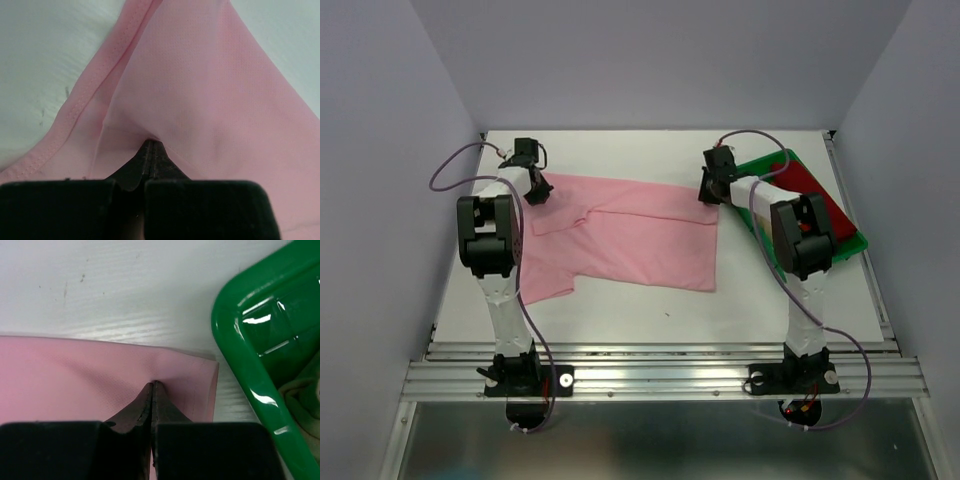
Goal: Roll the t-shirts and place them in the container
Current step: Fold the T-shirt at the center of the board.
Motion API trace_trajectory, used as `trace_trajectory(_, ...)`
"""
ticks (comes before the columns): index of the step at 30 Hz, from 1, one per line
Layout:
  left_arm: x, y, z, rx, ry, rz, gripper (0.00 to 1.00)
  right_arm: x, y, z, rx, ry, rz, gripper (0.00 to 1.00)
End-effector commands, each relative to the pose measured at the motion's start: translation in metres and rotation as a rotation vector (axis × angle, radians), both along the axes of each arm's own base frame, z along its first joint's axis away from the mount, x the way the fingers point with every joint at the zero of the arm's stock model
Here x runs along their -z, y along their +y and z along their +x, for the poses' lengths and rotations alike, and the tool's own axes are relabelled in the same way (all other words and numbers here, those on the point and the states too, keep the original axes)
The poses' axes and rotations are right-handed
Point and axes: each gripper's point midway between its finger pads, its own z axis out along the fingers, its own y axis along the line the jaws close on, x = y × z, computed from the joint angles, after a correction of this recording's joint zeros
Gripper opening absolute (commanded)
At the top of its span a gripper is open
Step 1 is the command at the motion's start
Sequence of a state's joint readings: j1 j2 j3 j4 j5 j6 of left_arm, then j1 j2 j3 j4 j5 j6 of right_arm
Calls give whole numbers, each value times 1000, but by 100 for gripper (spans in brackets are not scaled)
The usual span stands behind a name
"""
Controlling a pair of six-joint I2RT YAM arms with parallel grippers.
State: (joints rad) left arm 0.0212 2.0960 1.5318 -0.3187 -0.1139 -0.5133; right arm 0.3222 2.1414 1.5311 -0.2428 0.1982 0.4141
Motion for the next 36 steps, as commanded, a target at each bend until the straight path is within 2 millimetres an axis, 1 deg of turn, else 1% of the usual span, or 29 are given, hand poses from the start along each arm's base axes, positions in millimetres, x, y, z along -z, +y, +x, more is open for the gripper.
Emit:
trace_trajectory(1,-18,8,27,12,-39,33,0,12,3,10,-16,11,-31,1)
trace_trajectory(3,-15,7,31,21,-27,34,0,0,9,20,-27,-15,-11,1)
trace_trajectory(4,-24,8,38,21,-50,37,0,-7,14,22,-43,-23,13,1)
trace_trajectory(6,-42,10,40,20,-74,50,0,-27,26,28,-73,-58,63,1)
trace_trajectory(7,-65,11,44,19,-118,54,0,-42,30,31,-84,-82,89,2)
trace_trajectory(9,-88,13,42,15,-150,67,0,-61,39,32,-112,-107,133,3)
trace_trajectory(10,-100,15,40,9,-166,79,0,-72,48,31,-148,-123,169,7)
trace_trajectory(11,-122,17,33,10,-189,95,0,-87,53,30,-159,-149,179,9)
trace_trajectory(12,-133,22,28,-3,-199,117,0,-96,65,25,-200,-158,214,13)
trace_trajectory(13,-134,24,19,-6,-187,132,3,-100,65,22,-205,-164,220,16)
trace_trajectory(14,-153,27,9,-17,-214,144,6,-104,71,18,-217,-171,227,20)
trace_trajectory(15,-156,30,-1,-26,-207,153,11,-120,76,13,-228,-196,242,20)
trace_trajectory(16,-159,34,-21,-42,-199,163,16,-118,76,7,-235,-192,249,23)
trace_trajectory(17,-157,36,-32,-49,-187,163,16,-120,82,1,-250,-192,253,26)
trace_trajectory(18,-155,38,-44,-55,-173,163,23,-131,85,-5,-261,-211,257,28)
trace_trajectory(19,-150,40,-57,-63,-158,164,27,-132,90,-11,-274,-212,262,30)
trace_trajectory(20,-139,43,-82,-76,-123,163,27,-132,88,-15,-274,-209,262,33)
trace_trajectory(21,-133,44,-96,-88,-103,149,29,-130,90,-25,-282,-204,260,37)
trace_trajectory(22,-109,45,-119,-96,-39,139,30,-129,88,-29,-280,-199,261,37)
trace_trajectory(23,-103,46,-132,-103,-23,133,34,-127,91,-35,-285,-193,262,38)
trace_trajectory(24,-106,49,-146,-130,-29,115,34,-126,88,-41,-280,-187,266,41)
trace_trajectory(25,-100,50,-158,-145,-12,106,34,-120,87,-44,-274,-173,265,41)
trace_trajectory(26,-87,49,-178,-161,18,94,34,-123,86,-47,-274,-178,267,41)
trace_trajectory(27,-81,49,-189,-176,38,84,35,-122,85,-50,-271,-175,269,43)
trace_trajectory(28,-66,47,-205,-202,74,57,35,-119,84,-54,-271,-166,271,43)
trace_trajectory(29,-65,46,-212,-215,69,45,44,-117,83,-55,-270,-162,267,43)
trace_trajectory(30,-59,43,-219,-221,84,18,45,-115,83,-56,-269,-158,270,43)
trace_trajectory(31,-44,39,-231,-232,121,-4,45,-111,82,-59,-271,-149,269,43)
trace_trajectory(36,-29,34,-236,-268,184,-52,46,-106,82,-61,-276,-139,268,43)
